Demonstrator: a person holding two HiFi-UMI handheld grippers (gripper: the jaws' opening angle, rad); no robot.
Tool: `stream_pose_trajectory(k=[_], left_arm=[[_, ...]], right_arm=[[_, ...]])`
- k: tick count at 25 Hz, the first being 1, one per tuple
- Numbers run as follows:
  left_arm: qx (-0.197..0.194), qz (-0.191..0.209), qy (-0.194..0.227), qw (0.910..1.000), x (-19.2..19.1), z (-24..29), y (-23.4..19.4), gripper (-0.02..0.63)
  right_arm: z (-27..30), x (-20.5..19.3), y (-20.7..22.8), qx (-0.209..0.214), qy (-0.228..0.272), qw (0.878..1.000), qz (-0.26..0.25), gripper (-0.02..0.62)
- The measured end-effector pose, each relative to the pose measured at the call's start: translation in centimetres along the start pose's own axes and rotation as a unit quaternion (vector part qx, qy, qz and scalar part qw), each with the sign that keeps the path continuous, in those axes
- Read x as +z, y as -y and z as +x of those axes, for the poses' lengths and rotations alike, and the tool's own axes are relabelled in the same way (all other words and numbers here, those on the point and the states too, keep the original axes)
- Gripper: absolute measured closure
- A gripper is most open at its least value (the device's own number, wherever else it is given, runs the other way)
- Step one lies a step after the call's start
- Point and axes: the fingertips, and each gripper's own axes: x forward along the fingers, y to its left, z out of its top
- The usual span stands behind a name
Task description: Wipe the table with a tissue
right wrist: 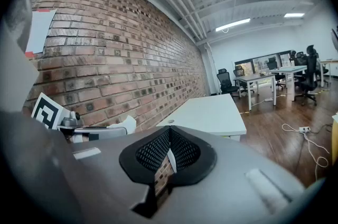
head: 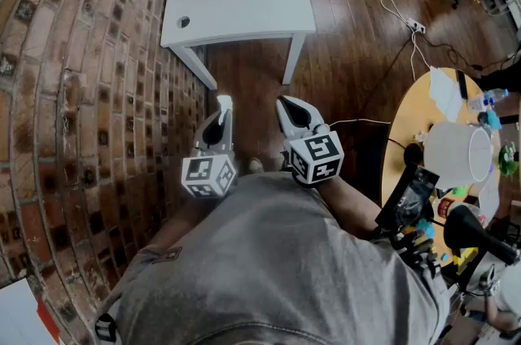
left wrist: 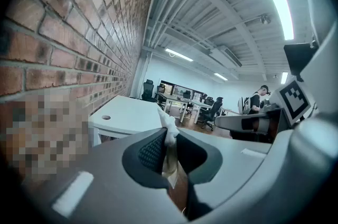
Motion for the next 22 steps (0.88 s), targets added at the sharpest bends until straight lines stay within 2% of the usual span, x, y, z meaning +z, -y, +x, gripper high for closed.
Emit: stream_pose_trajectory(k=[13,22], left_arm=[[0.004,-0.023,0.008,0.9997,-0.1,-0.9,-4.1,0.58],[0.011,-0.013,-0.001,0.9998,1.0,3.8,-4.9,0.58]], right_arm=[[2.2,0.1,-2.2,-0.017,0.0,1.0,-0.005,0.581],[5.5,1.8,1.9,-0.02,0.007,1.0,0.001,0.581]])
